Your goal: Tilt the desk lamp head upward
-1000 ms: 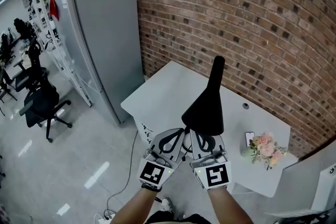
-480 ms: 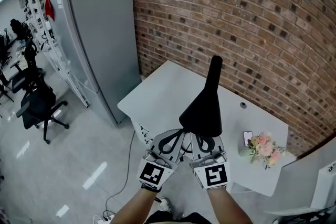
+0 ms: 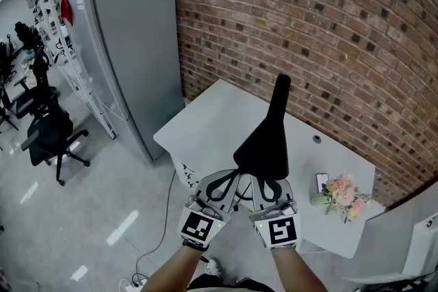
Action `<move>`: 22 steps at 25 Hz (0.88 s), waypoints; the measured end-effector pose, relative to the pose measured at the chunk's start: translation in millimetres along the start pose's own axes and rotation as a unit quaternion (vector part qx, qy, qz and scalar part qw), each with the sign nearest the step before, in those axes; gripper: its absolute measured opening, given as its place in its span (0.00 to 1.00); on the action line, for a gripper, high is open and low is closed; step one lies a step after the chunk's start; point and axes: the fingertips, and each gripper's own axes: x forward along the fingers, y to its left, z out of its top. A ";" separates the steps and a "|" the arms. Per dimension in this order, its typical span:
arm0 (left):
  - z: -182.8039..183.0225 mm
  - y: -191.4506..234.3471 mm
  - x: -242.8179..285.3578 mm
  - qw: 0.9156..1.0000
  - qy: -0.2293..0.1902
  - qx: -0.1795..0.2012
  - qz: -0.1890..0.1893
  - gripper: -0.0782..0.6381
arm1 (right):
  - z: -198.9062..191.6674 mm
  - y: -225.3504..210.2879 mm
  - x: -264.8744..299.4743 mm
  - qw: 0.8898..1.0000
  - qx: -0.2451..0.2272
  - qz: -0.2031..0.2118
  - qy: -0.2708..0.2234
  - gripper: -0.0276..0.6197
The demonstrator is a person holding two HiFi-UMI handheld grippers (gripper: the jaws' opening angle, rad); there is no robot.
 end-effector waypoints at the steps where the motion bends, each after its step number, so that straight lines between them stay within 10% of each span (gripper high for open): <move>1: -0.2 -0.6 -0.6 1.000 0.001 0.000 0.002 0.11 | -2.8 -1.6 -2.6 1.000 -0.002 0.001 0.004 0.07; 22: 12.3 -48.5 -35.4 0.997 0.032 0.011 0.063 0.11 | -4.0 -17.7 -78.3 0.999 0.023 0.036 -0.002 0.07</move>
